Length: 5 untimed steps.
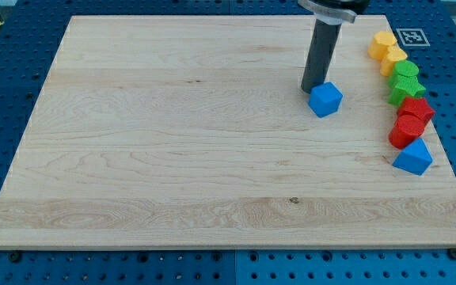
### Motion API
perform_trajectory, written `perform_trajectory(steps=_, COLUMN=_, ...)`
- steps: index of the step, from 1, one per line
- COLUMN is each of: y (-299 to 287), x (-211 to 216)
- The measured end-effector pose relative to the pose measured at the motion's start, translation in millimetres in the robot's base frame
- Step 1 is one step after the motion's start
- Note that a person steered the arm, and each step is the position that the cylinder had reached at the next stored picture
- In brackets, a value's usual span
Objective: Slide the blue cube towards bottom right
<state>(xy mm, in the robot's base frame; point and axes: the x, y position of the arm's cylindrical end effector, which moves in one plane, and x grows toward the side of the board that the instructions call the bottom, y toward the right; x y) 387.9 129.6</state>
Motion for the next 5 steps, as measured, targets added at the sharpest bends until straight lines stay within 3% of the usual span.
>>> perform_trajectory(steps=4, y=9, x=76)
perform_trajectory(steps=5, y=9, x=61)
